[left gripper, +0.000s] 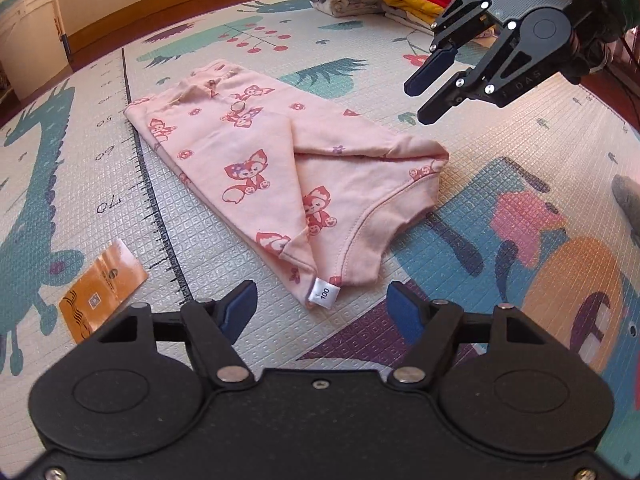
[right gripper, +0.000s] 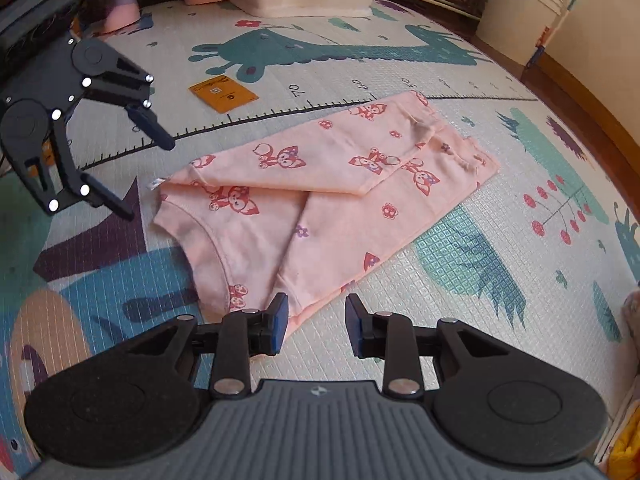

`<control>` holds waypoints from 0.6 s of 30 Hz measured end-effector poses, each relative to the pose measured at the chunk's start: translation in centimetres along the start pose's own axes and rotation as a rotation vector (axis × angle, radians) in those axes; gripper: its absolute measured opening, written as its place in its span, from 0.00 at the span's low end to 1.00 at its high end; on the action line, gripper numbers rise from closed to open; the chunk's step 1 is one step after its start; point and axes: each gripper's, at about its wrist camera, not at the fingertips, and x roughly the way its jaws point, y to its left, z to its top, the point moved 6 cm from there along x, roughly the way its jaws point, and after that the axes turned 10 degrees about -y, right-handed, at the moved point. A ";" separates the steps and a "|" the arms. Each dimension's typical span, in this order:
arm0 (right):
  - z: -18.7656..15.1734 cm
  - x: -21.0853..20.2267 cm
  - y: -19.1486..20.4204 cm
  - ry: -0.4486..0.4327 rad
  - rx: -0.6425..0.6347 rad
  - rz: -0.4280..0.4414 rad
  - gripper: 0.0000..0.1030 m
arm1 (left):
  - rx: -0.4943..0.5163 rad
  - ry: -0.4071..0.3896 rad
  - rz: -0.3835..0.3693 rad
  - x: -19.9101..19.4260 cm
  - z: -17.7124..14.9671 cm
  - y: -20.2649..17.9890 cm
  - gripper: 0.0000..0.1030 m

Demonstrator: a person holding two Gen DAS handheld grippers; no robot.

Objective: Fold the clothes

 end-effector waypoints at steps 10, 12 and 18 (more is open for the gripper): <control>-1.4 0.7 7.1 -0.063 -0.598 0.085 0.34 | 0.080 0.013 0.029 0.5 -0.4 -0.5 0.69; -1.6 0.8 7.3 -0.056 -0.628 0.088 0.34 | 0.072 0.012 0.036 0.6 -0.3 -0.4 0.69; -1.2 1.7 7.9 -0.058 -0.698 0.096 0.39 | 0.069 0.009 0.035 0.8 -0.1 -0.7 0.69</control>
